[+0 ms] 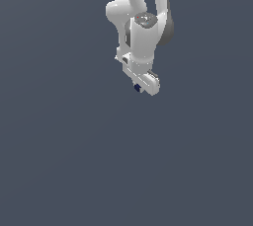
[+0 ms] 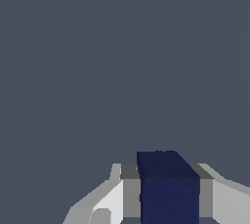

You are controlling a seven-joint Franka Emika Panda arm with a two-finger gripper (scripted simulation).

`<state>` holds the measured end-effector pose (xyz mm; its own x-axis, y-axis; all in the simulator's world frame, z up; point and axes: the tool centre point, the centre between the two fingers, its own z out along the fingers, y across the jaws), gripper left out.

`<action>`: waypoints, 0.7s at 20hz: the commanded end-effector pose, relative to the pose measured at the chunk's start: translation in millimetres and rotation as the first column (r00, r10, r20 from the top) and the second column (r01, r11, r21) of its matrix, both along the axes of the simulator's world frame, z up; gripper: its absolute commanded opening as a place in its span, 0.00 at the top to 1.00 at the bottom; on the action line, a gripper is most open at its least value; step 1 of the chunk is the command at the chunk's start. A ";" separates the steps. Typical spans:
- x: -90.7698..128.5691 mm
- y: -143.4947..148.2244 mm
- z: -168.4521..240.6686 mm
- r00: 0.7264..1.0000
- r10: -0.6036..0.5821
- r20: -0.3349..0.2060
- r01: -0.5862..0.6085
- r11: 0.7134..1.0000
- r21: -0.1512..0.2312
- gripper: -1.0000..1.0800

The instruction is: Pick up the object and move it to a goal position.

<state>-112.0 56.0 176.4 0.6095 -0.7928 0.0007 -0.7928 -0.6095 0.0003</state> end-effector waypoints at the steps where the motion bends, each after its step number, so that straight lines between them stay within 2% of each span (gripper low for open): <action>1: -5.1 11.2 26.5 1.000 -0.001 0.000 0.001 1.000 -0.002 1.00; 14: -22.1 61.3 137.2 1.000 0.001 0.000 -0.001 1.000 -0.002 1.00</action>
<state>-132.2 112.7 303.4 0.6102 -0.7923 0.0030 -0.7923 -0.6102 -0.0001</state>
